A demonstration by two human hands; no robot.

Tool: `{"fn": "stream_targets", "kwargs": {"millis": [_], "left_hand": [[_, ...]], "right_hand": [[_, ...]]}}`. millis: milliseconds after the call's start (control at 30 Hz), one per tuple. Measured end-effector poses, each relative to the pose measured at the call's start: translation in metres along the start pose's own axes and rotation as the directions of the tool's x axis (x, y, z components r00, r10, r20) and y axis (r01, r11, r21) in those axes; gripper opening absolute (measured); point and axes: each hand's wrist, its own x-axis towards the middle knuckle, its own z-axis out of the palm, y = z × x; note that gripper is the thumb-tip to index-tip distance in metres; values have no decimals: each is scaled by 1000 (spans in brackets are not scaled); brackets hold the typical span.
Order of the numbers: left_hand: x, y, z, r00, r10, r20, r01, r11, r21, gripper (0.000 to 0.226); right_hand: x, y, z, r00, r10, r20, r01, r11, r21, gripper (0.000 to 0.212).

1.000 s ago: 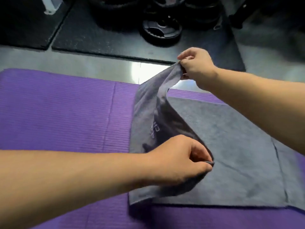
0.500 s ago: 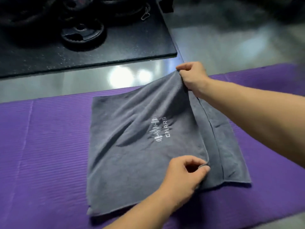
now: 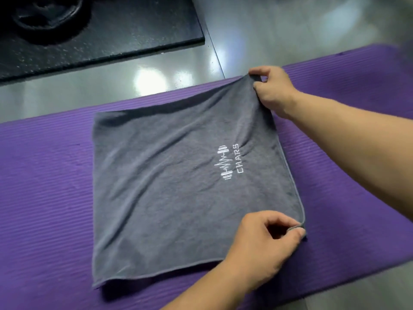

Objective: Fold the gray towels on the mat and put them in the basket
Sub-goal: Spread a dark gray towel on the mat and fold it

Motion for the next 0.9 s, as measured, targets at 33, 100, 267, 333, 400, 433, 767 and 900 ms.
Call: {"fn": "stream_targets", "kwargs": {"millis": [33, 100, 267, 333, 400, 433, 767, 900], "left_hand": [[4, -1, 5, 1000, -12, -2, 12, 1000, -13, 20], [14, -5, 15, 999, -43, -22, 42, 998, -44, 21], [35, -23, 34, 989, -102, -103, 110, 991, 82, 13], [41, -32, 38, 988, -75, -136, 108, 962, 253, 11], [45, -36, 44, 986, -62, -155, 127, 882, 454, 15], [47, -36, 47, 986, -59, -157, 136, 829, 542, 18], [56, -30, 53, 995, -66, -70, 96, 704, 704, 29], [65, -21, 0, 981, 84, -176, 39, 802, 596, 20]], "right_hand": [[1, 6, -3, 1000, 5, 1, -5, 1000, -7, 44], [4, 19, -9, 1000, 12, 11, -12, 1000, -27, 46], [11, 43, -12, 999, 44, 20, -42, 995, -86, 49], [11, 51, -10, 999, 33, 28, -30, 993, -111, 50], [11, 59, -8, 999, 5, 44, 2, 988, -156, 50], [12, 62, -7, 998, -15, 54, 24, 982, -189, 49], [15, 86, -8, 980, -185, 73, 199, 902, -382, 44], [11, 85, -4, 985, -171, 2, 160, 920, -357, 44]]}}
